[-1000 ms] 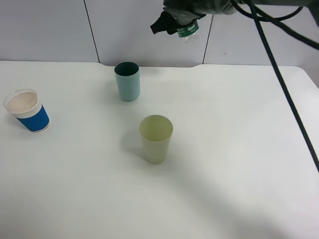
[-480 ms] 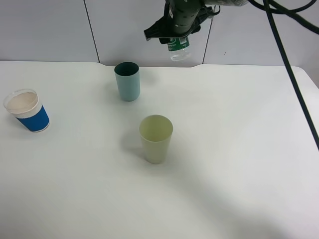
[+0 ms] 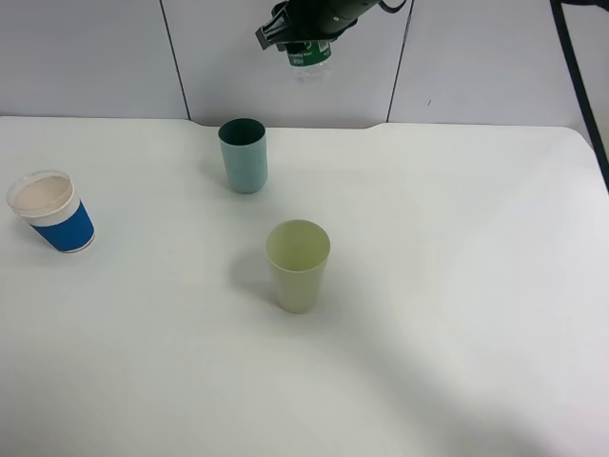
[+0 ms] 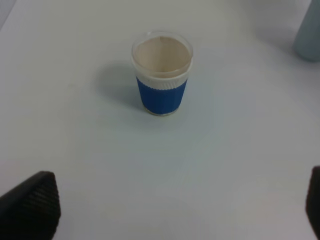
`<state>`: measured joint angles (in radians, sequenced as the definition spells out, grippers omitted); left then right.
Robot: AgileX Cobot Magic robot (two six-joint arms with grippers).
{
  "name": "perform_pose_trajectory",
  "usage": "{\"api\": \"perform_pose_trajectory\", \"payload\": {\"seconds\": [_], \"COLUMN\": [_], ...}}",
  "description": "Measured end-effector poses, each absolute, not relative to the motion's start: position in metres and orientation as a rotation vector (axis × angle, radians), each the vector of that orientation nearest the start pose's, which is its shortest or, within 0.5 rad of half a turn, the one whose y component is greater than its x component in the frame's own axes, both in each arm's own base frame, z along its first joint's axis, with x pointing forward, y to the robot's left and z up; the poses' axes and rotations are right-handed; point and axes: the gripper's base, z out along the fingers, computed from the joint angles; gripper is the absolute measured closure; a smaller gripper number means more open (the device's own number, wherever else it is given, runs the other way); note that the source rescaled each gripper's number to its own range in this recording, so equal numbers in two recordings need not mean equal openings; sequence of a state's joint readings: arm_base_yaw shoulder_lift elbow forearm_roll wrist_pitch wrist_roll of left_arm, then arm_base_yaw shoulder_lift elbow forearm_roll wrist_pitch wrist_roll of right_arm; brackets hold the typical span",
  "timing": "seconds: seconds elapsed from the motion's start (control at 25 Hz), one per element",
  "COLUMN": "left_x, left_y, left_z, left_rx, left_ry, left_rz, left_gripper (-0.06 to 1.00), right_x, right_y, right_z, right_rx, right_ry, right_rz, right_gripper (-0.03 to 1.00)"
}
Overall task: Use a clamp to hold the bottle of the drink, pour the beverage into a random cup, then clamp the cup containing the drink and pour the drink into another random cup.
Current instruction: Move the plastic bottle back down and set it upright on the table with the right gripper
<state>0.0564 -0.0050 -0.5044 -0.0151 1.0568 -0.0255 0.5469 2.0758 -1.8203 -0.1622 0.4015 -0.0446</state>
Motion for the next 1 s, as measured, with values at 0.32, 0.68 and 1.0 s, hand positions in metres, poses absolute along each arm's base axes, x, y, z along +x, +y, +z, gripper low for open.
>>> {"api": "perform_pose_trajectory", "payload": {"seconds": [0.32,0.68,1.0], "left_x": [-0.006,-0.006,-0.006], "left_y": [-0.002,-0.002,-0.002], "left_z": [0.279,0.279,0.279], "left_rx": [-0.082,-0.082,-0.082], "left_ry": [2.029,2.029,2.029], "left_rz": [0.001,0.001,0.001], "left_gripper": [-0.06,-0.06,-0.06], "right_x": [0.414,0.380,0.368], "right_y": [0.234,0.201,0.159], "right_z": [0.246,0.180,0.154], "right_rx": [-0.659,-0.548,-0.449], "right_ry": [1.905,1.812,1.778], "right_rz": [0.229,0.278,0.238], "right_gripper": [0.97,0.97,0.97]}}
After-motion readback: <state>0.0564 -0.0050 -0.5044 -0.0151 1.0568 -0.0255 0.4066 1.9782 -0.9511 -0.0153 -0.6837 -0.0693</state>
